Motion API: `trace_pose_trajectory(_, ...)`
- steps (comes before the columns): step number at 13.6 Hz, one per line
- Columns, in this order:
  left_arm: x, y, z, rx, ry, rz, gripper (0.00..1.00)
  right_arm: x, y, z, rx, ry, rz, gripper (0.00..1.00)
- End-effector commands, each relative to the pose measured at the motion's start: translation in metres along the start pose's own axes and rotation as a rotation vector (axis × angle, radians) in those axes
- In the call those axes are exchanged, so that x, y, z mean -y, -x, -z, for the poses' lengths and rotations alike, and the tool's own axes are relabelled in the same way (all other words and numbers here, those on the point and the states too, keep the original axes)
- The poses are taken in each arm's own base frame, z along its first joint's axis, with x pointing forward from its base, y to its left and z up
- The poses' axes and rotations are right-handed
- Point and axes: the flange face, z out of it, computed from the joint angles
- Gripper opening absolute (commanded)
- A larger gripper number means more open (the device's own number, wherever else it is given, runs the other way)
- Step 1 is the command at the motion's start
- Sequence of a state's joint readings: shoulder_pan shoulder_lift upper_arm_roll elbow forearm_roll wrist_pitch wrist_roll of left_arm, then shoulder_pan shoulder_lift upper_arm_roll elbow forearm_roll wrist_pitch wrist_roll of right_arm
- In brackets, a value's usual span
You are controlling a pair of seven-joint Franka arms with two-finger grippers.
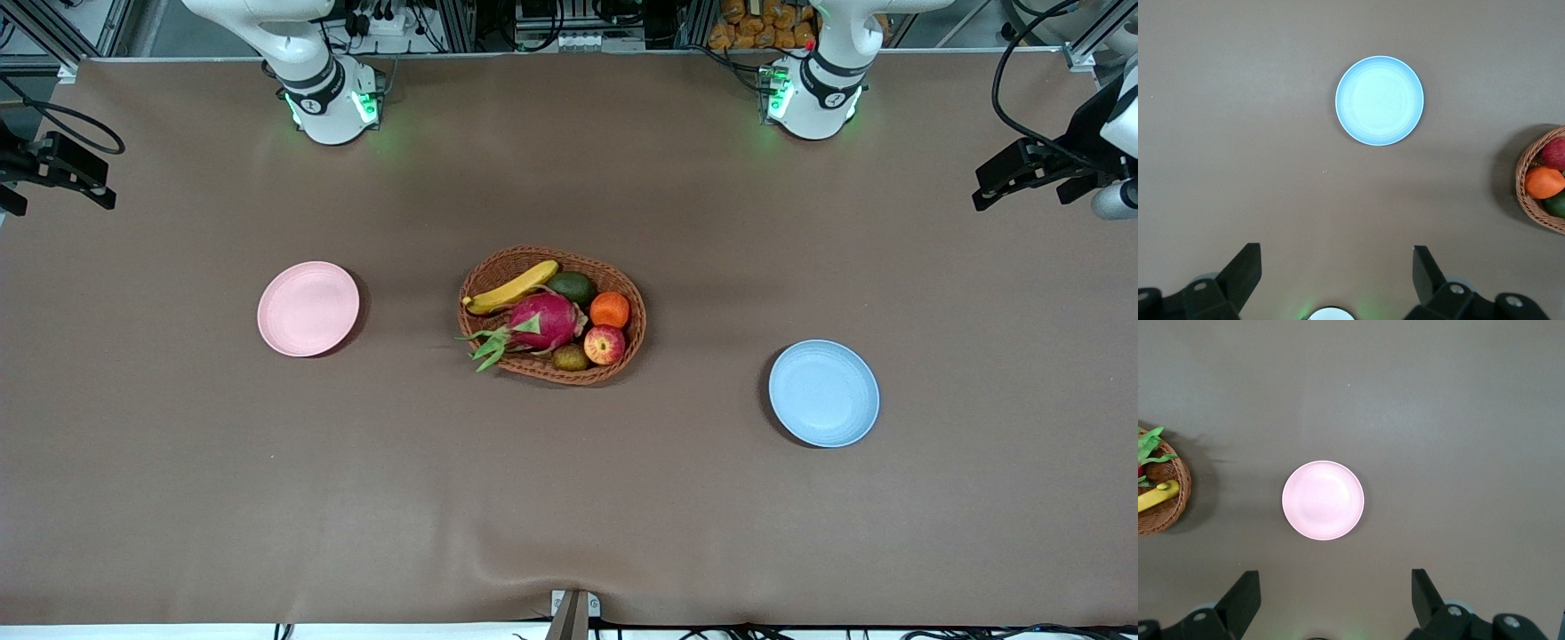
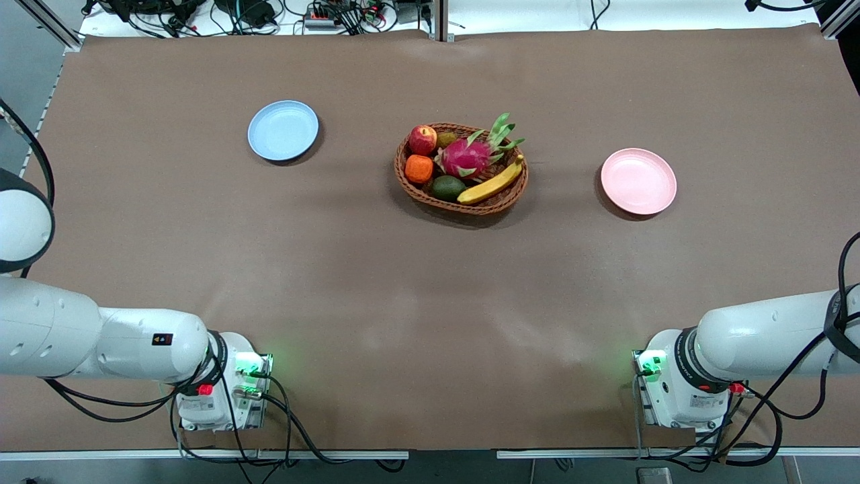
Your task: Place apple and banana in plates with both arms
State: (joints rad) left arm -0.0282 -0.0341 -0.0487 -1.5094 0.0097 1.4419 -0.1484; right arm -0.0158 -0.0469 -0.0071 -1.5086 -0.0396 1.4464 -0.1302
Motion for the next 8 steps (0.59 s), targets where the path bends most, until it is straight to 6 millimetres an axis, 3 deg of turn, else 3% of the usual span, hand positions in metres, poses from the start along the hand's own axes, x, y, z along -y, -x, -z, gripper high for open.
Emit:
trace_pose_trajectory(1,0.0022,0.0013,0.002,0.019,0.011,-0.009,1.0,-0.0048,-0.0023,0.0038,-0.002,0.004,0.007,1.0)
trace_pose_trajectory(8,0.0027,-0.001,0.0021,0.017,-0.001,-0.03,1.0,-0.0056,-0.0022,0.003,-0.001,0.004,0.005,1.0)
